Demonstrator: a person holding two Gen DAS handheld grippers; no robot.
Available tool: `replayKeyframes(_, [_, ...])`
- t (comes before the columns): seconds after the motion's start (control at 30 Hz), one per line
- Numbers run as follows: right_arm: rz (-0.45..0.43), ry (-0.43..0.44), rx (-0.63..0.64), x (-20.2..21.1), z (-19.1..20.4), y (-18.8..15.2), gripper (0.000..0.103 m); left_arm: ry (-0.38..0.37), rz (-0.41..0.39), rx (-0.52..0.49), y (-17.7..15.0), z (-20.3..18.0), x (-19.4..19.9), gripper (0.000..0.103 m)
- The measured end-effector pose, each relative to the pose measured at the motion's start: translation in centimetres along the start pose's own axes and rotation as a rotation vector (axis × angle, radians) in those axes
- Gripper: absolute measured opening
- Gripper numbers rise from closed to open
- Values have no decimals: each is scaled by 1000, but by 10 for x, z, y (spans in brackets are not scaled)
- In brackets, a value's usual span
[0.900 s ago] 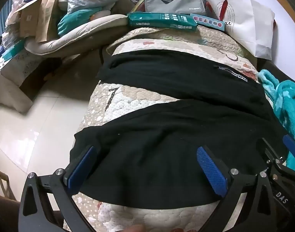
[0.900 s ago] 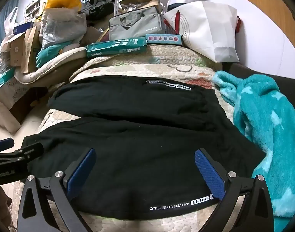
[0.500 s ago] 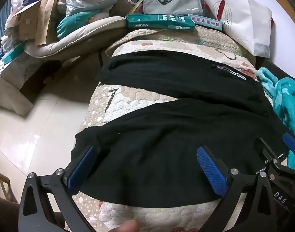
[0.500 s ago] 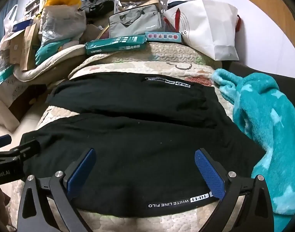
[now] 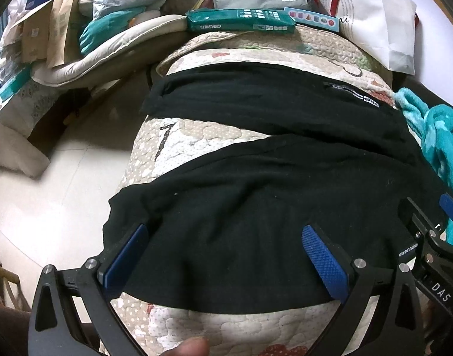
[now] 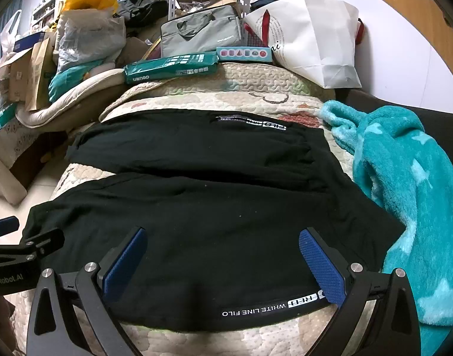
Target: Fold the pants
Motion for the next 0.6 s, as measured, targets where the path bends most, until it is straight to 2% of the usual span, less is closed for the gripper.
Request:
replayKeyframes(0.4, [3, -3, 2, -1, -1, -1, 103, 10, -11, 4, -1, 1, -2, 103])
replayKeyframes(0.5, [3, -12, 3, 0, -6, 1, 103, 75, -34, -29, -4, 5, -2, 103])
replayKeyframes(0.6, [14, -12, -26, 0, -13, 4, 103, 90, -30, -5, -8, 10, 9, 103])
Point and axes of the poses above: each gripper's, at about its wrist camera, not at the fingertips, and x roughly against the way its jaws point, z to its left, y to its top, the point moved 6 cm from there along -x, roughly the way its jaws point, and after that the axes turned 4 degrees about -z, right-handed, at the moved point
